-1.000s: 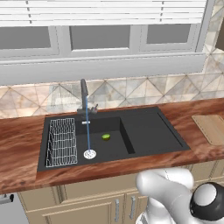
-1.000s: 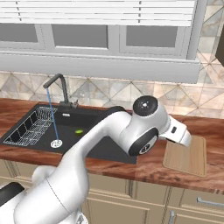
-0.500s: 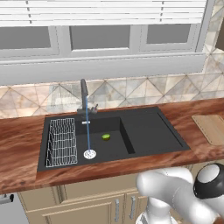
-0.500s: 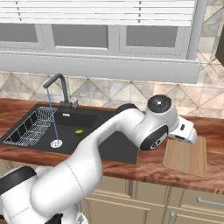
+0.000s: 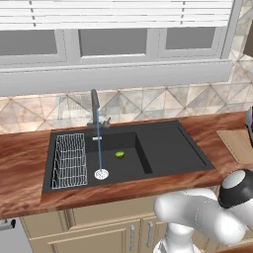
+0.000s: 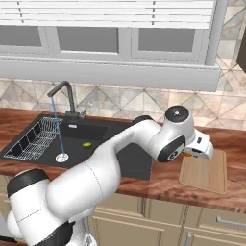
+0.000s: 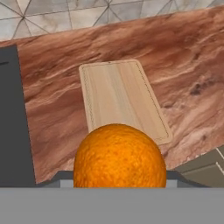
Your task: Pick the kiwi, tangerine from the sink and place them on the cutting board to airdry. Then turn off the sink faucet.
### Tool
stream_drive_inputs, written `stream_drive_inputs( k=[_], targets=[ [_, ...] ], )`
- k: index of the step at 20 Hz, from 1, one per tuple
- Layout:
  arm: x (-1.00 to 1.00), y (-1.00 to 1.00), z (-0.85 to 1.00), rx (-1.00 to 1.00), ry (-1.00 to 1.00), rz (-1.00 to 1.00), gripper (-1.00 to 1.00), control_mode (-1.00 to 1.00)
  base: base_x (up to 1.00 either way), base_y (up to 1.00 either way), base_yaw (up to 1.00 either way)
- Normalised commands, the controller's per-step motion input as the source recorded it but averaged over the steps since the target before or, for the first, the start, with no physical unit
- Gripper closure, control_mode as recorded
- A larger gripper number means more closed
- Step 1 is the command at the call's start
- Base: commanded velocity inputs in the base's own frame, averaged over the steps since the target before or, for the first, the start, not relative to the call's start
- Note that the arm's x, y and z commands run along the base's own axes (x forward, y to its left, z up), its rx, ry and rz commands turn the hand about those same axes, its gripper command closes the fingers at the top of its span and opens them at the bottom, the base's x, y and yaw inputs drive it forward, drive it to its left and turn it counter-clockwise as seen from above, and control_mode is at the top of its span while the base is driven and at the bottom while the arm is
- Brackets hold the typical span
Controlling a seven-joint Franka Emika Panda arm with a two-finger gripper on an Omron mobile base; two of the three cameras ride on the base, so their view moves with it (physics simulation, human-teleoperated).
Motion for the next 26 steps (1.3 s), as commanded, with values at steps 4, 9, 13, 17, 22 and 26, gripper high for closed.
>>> stream_drive_inputs(
  k=[4,9,13,17,22,26],
  targets=[
    [0.22,-0.05,-0.19,0.0,0.0,0.0,1.0,-1.0,0.0,0.0,0.0],
    [0.19,-0.21,-0.14,0.0,0.0,0.04,1.0,-1.0,0.0,0.0,0.0],
    [0.26,-0.25,-0.16,0.0,0.0,0.03,1.0,-1.0,0.0,0.0,0.0],
    [0.19,-0.35,-0.13,0.0,0.0,0.03,1.0,-1.0,0.0,0.0,0.0],
    [0.27,-0.16,-0.05,0.0,0.0,0.01,1.0,-1.0,0.0,0.0,0.0],
    [0.2,-0.16,-0.12,0.01,0.01,0.03,1.0,-1.0,0.0,0.0,0.0]
  ],
)
